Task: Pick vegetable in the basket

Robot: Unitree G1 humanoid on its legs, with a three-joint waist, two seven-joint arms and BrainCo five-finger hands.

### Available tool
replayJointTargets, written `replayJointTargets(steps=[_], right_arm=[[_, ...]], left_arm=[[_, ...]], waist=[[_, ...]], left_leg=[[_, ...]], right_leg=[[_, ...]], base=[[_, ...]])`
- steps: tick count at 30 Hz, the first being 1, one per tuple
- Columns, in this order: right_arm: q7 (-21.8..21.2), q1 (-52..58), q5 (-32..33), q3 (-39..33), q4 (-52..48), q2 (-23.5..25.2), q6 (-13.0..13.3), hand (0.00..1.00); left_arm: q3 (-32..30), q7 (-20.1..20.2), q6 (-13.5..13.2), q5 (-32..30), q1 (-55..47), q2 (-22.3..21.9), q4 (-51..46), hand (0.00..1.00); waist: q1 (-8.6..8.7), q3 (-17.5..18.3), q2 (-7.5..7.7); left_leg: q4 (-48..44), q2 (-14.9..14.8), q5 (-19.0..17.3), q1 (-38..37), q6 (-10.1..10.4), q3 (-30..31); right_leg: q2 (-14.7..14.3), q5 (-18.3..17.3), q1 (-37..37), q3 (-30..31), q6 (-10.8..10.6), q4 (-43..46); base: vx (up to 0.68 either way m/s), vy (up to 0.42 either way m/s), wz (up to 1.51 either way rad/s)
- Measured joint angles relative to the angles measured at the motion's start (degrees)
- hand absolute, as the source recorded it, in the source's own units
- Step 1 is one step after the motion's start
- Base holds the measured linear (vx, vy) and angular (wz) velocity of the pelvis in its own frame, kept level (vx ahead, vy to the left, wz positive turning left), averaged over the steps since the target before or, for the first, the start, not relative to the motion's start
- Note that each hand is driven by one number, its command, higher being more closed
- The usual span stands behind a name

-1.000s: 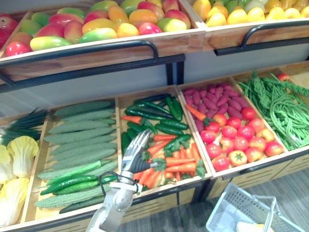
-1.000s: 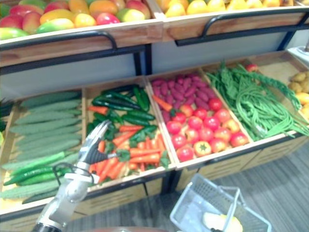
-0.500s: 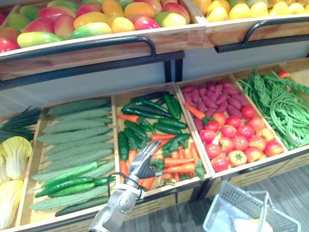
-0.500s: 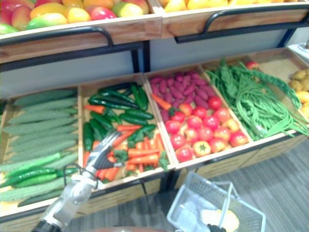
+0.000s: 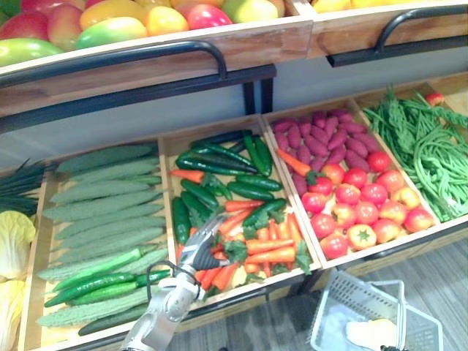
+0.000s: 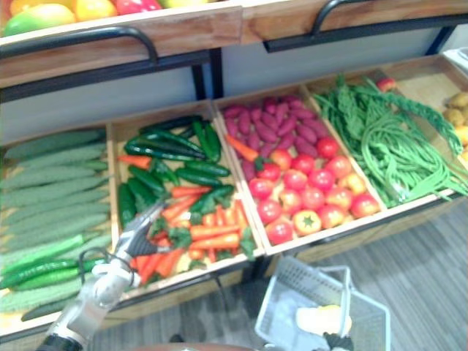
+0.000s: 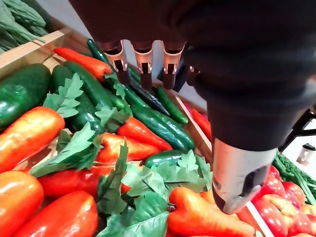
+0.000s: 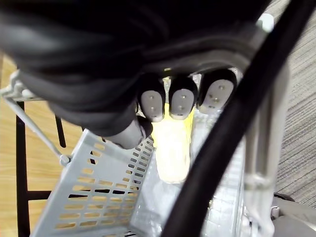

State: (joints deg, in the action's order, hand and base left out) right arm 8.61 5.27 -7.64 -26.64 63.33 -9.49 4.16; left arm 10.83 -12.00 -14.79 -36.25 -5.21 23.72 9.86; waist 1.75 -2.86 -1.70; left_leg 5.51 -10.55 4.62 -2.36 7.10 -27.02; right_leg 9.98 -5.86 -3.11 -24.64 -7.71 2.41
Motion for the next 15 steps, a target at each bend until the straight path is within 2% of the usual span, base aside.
replayJointTargets(steps=[3,6,15], right_arm=[[0.02,0.00,-0.48,-0.02,-0.04,-0.01,0.00,1.00],[0.05,0.02,-0.92,-0.09,-0.68,0.00,0.00,1.00],[1.03,2.21,-1.05,-2.78,-2.93,0.41,-0.13,1.00]], left_arm=[[0.14,0.00,0.00,0.00,0.00,0.00,0.13,0.00],[0.66,-0.01,0.00,-0.03,0.17,0.01,1.25,0.00],[5.51,-0.01,-0.08,-0.10,0.53,0.00,2.17,0.00]], waist=[[0.30,0.01,-0.02],[1.29,0.00,-0.01],[1.25,-0.01,0.00]], left_leg=[[-0.01,0.00,0.00,-0.61,0.00,-1.04],[-0.01,0.04,0.00,-1.76,0.00,-2.75],[-0.01,0.03,-0.06,-4.65,0.02,-7.80]], right_leg=[[-0.01,0.05,-0.22,0.74,0.07,-0.19],[0.10,0.10,-0.16,2.60,0.15,-0.15],[0.83,0.11,0.49,5.79,0.15,1.57]], base=[[0.06,-0.005,-0.20],[0.05,0.007,-0.30],[0.01,0.015,-0.21]])
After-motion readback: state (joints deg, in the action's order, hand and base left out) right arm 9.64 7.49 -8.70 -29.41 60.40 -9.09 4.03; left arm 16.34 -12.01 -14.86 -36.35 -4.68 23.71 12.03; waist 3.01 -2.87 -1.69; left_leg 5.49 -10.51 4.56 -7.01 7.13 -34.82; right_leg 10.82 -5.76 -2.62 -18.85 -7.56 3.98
